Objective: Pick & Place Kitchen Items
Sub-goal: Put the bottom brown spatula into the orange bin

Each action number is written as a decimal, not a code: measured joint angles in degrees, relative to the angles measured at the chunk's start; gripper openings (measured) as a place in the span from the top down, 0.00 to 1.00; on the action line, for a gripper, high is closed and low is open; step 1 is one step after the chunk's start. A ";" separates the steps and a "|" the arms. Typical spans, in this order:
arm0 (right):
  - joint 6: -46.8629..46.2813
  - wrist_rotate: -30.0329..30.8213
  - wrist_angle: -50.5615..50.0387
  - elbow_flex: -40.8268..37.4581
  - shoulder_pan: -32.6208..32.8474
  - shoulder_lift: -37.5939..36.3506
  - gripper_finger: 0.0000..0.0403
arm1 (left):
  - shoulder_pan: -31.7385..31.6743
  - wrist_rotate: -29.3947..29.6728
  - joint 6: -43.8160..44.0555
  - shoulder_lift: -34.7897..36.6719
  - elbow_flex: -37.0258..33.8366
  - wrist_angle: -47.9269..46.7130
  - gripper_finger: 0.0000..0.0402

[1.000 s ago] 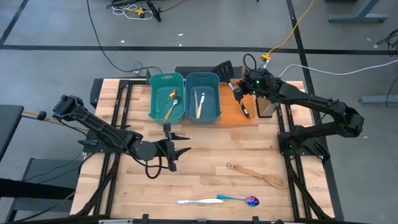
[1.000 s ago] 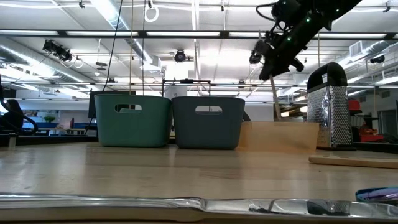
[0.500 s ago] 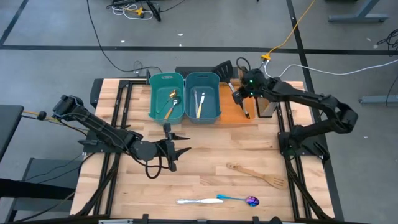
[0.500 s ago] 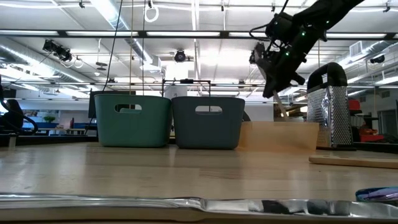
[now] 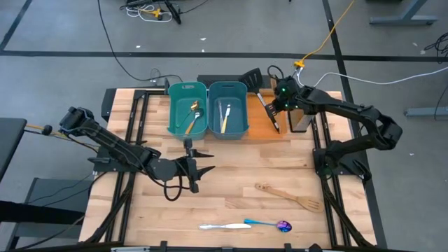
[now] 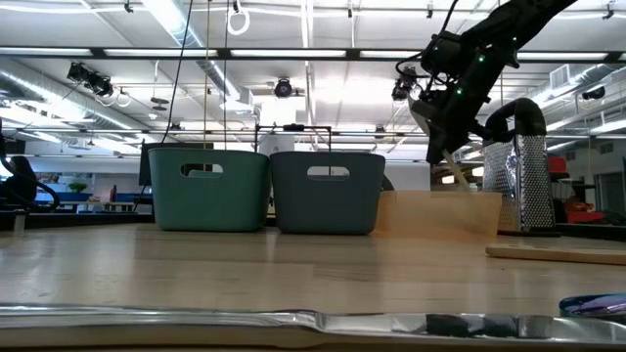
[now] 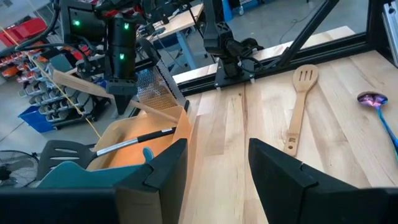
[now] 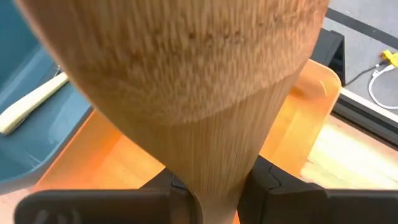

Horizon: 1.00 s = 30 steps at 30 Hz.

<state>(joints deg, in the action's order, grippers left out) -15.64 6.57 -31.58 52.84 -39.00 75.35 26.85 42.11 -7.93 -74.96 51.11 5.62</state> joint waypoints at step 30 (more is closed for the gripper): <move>-0.37 -1.52 3.65 0.02 0.00 6.40 0.81 | 0.02 0.01 -0.08 0.00 0.00 0.03 0.56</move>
<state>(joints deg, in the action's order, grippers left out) -16.01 5.05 -27.93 52.86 -39.00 81.76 26.87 42.12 -8.01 -74.96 51.11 5.65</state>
